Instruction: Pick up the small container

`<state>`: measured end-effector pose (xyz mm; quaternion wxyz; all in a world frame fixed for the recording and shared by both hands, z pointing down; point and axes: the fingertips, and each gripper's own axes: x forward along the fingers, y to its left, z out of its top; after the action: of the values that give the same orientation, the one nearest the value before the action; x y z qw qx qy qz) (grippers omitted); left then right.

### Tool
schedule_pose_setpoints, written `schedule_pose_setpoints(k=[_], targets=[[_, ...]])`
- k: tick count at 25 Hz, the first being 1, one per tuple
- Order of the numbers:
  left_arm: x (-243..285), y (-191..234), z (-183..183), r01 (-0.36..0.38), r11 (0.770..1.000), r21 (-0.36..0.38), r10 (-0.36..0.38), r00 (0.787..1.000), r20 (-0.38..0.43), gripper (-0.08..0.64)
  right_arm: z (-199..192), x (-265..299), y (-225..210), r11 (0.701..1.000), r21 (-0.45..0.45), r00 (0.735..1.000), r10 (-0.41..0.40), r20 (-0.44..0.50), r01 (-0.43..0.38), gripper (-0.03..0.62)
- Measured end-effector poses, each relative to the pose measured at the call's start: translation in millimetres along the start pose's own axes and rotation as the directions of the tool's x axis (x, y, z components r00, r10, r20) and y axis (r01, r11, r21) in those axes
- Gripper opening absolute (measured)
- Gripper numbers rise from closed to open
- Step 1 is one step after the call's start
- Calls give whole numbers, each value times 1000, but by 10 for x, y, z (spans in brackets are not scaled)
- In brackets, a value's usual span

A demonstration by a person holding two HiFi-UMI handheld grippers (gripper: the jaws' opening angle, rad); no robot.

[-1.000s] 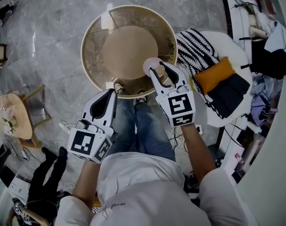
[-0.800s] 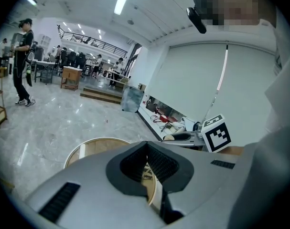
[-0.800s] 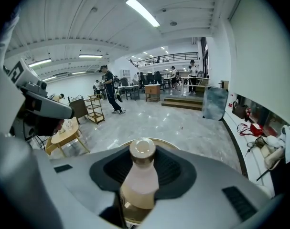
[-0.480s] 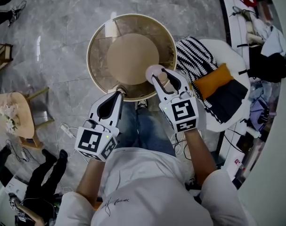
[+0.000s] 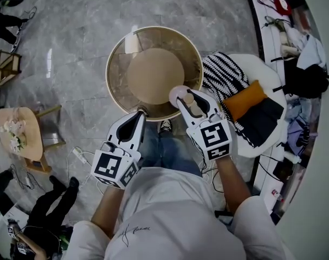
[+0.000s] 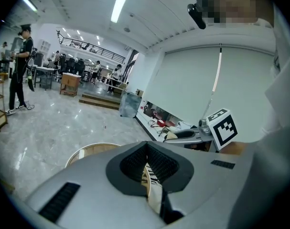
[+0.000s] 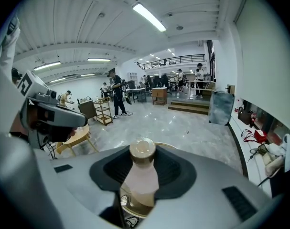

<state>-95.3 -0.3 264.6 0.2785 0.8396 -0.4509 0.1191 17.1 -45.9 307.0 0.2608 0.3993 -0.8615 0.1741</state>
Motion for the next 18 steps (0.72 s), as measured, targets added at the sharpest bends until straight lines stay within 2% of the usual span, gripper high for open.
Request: schedule_pose_setpoints(k=[18], targets=[[-241,-310,183,5,1000,18,-6,998,58,18,388,-455,227,997,-49,997,66,45,-64,146]])
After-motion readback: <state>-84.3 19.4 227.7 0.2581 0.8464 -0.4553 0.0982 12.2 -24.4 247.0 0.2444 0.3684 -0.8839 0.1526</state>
